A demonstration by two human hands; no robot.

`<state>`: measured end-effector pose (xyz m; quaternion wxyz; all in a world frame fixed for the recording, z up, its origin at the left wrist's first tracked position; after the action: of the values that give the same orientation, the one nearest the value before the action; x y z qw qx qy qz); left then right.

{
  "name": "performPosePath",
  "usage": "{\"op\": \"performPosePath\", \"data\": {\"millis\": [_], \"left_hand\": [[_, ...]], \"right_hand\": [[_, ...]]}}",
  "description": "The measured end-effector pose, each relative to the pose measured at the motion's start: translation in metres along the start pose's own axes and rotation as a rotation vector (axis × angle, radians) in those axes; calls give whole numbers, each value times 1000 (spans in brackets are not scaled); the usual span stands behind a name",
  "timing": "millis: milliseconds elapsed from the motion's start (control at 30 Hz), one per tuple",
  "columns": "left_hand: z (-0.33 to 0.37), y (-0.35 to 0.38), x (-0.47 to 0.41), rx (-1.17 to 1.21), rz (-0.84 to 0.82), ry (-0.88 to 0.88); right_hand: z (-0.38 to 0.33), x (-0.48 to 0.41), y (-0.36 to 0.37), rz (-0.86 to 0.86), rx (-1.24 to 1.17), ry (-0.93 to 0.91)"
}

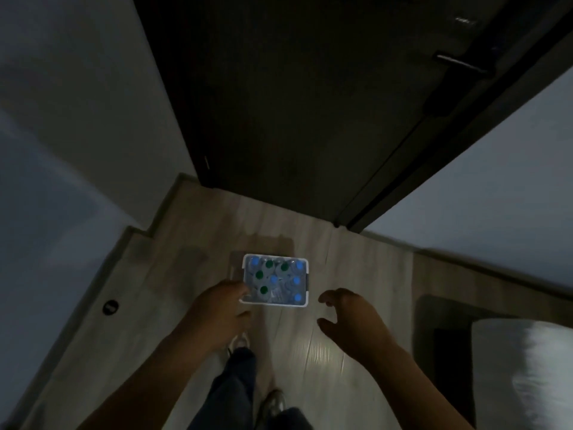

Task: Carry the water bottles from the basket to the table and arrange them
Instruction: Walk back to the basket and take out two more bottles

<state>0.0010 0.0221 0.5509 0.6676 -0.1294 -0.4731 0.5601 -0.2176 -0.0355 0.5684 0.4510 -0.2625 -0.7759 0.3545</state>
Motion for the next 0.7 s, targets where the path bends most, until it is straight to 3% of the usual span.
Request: {"op": "performPosePath", "data": {"millis": [333,533,700], "left_hand": [[-61,45,-143,-2,-39,-107],[-111,113,-217,-52,-83,-181],[-154,167,-267,-29,-17,-273]], "right_hand": [[32,-155,35,-92,58,30],[76,-241,96,-141,9,88],[112,-298,154,-142,-31,134]]}}
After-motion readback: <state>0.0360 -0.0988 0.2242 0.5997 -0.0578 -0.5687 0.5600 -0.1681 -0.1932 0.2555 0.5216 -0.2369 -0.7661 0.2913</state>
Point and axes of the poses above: each hand's wrist, its own x-axis away from the middle knuckle, its own y-axis out of the palm, z = x × y, the point moved 4 cm from there along -x, towards the middle knuckle, and after that the axes turned 4 degrees about -y, right-handed, at the moved point
